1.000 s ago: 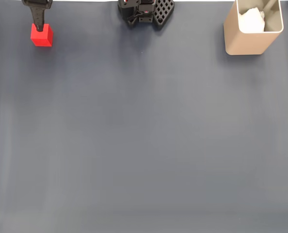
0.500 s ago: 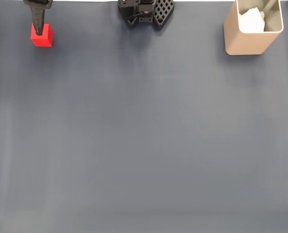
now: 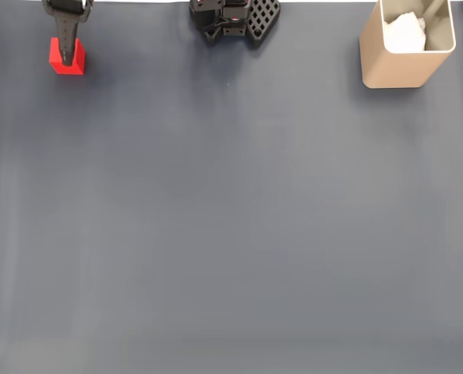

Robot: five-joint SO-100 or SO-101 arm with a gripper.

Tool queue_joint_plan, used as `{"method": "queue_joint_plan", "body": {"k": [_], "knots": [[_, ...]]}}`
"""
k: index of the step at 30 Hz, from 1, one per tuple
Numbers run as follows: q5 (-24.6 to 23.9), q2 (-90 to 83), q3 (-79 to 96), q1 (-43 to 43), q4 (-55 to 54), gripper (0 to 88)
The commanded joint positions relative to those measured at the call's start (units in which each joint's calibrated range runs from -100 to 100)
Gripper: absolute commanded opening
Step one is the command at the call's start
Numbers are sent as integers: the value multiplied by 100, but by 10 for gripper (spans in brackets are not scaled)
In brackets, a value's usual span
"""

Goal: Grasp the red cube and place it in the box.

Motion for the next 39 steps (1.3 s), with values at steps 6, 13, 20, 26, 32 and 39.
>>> {"method": "queue_joint_plan", "body": {"k": [6,13,20,26,32,39], "knots": [[5,-273,314,50,-497,368],[-10,-290,451,-6,-644,376],[0,-316,643,-49,-792,380],[-5,-351,734,-92,-874,381],[-44,-351,843,-163,-1063,384],[-147,-385,861,-354,-1153,386]]}}
